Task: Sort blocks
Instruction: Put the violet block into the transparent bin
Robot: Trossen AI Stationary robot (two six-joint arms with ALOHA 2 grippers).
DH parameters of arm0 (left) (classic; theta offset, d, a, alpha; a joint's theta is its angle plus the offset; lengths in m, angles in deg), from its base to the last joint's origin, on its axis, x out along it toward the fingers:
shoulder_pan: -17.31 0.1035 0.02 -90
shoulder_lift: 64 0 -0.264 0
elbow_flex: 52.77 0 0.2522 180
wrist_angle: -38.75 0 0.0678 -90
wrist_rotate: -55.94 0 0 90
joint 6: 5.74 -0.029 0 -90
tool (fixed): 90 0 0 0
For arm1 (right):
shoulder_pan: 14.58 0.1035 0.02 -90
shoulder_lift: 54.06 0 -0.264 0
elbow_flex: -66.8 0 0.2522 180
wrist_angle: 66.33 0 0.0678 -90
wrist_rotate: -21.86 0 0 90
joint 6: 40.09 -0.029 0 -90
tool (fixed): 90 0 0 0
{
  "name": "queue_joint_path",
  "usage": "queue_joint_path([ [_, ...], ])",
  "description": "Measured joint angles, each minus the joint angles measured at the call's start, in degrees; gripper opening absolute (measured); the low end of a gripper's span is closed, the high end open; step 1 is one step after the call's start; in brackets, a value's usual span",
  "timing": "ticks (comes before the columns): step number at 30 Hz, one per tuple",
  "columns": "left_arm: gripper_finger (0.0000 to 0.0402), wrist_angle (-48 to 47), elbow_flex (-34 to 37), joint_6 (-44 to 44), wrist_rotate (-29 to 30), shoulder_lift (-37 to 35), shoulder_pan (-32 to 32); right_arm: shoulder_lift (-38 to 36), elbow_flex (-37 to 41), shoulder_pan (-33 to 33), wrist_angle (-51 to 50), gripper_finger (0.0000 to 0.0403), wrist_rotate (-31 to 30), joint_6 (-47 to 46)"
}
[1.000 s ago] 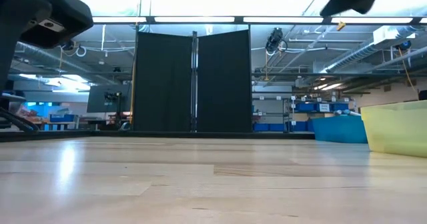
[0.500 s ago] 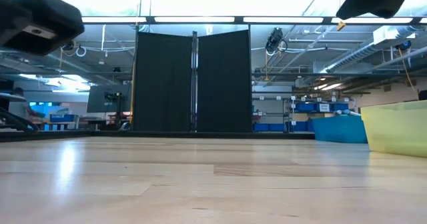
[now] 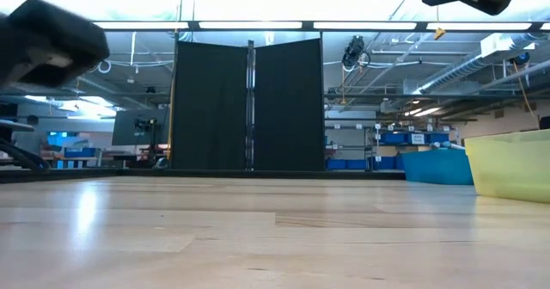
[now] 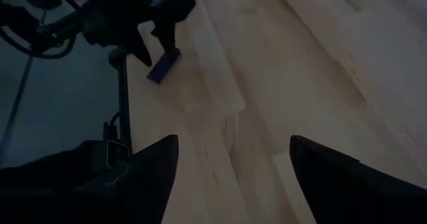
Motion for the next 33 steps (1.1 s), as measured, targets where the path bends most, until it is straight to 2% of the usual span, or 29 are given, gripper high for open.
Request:
queue_joint_path([
  [5, 0.0256, 0.4, -0.2, -0.5, -1.3, 2.9, -0.2, 0.0, 0.0, 0.0, 0.5, 0.0293, -0.3, 0.0],
  [9, 0.0234, 0.4, -0.3, -0.3, -2.2, 4.7, -0.1, 0.0, 0.0, 0.0, 0.7, 0.0291, -0.3, 0.0],
  [12, 0.0189, 0.3, -0.3, -0.3, -2.0, 5.1, -0.2, 0.0, 0.0, 0.0, 0.8, 0.0291, -0.3, 0.0],
  [16, 0.0101, 0.4, -0.4, -0.4, -2.0, 5.1, -0.2, 0.0, 0.0, 0.0, 1.1, 0.0291, -0.3, 0.0],
  [26, 0.0102, -3.4, -1.9, 0.9, -2.6, 3.9, -0.2, 0.0, 0.0, 0.0, 1.2, 0.0285, -0.3, 0.1],
  [30, 0.0102, -8.1, -1.4, 3.4, -1.9, -0.8, -1.2, 0.0, 0.0, 0.0, 1.2, 0.0285, -0.3, 0.2],
  [33, 0.0102, -13.5, -1.9, 8.3, -2.6, -6.1, -4.4, 0.0, 0.0, 0.0, 1.1, 0.0284, -0.3, 0.2],
])
